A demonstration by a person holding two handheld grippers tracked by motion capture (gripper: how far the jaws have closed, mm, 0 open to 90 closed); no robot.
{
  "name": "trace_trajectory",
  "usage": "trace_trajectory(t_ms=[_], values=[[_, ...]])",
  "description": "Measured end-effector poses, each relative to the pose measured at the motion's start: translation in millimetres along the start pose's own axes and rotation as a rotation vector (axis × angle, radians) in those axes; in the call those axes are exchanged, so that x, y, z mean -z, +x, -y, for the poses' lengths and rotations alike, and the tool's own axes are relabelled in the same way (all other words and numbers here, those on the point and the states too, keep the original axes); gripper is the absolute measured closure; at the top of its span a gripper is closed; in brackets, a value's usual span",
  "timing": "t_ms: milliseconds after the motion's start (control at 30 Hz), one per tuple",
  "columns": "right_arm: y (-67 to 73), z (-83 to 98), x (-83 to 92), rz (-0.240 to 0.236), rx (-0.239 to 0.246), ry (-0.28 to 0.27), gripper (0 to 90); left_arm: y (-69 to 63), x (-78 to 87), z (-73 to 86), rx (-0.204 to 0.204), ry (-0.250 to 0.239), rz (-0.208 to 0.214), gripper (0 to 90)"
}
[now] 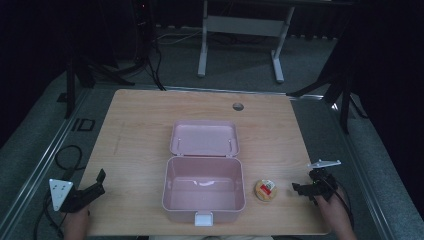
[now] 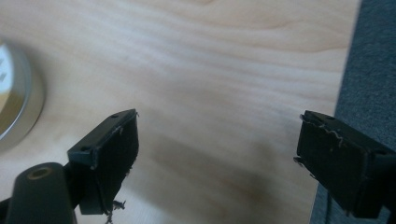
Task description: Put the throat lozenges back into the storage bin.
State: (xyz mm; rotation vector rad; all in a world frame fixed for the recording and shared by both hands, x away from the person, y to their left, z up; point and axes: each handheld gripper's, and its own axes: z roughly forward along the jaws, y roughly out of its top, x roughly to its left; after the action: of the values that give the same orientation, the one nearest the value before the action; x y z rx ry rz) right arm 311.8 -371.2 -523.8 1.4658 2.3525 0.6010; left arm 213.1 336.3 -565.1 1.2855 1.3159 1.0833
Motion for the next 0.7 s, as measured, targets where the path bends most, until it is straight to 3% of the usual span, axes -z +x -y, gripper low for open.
trace_trajectory(t_ms=[200,233,267,300,433,500,533,567,667,700], values=[[10.4,-3.7,3.2,-0.042,0.131,0.132,14.0,0.4,0.1,0.0,0.003,0.0,0.001,0.4],[10.4,-3.7,3.2,-0.042,0.131,0.132,14.0,0.4,0.1,0.0,0.003,0.0,0.001,0.4],[11.4,-5.1,5.5,-0.075,0.147,0.157,14.0,0.4,0.0,0.0,0.003,-0.001,0.002,0.4],[11.4,-5.1,5.5,-0.075,0.147,0.157,14.0,0.4,0.0,0.0,0.004,-0.001,0.002,0.4],[13.0,-7.0,10.8,-0.169,0.261,0.235,13.6,0.8,0.1,0.1,0.006,-0.003,0.001,0.4],[13.4,-7.2,13.0,-0.198,0.316,0.26,13.5,1.0,0.1,0.1,0.008,-0.004,0.001,0.4],[13.4,-7.2,13.0,-0.198,0.316,0.26,13.5,1.0,0.1,0.1,0.008,-0.004,0.001,0.4],[13.6,-7.3,14.0,-0.238,0.352,0.3,13.6,1.0,0.1,0.1,0.008,-0.003,0.001,0.4],[14.2,-7.8,13.8,-0.255,0.378,0.349,13.7,1.1,-0.1,0.0,0.008,-0.003,0.002,0.4],[15.5,-8.2,13.2,-0.267,0.413,0.398,13.7,1.2,0.0,0.0,0.009,-0.003,0.003,0.4]])
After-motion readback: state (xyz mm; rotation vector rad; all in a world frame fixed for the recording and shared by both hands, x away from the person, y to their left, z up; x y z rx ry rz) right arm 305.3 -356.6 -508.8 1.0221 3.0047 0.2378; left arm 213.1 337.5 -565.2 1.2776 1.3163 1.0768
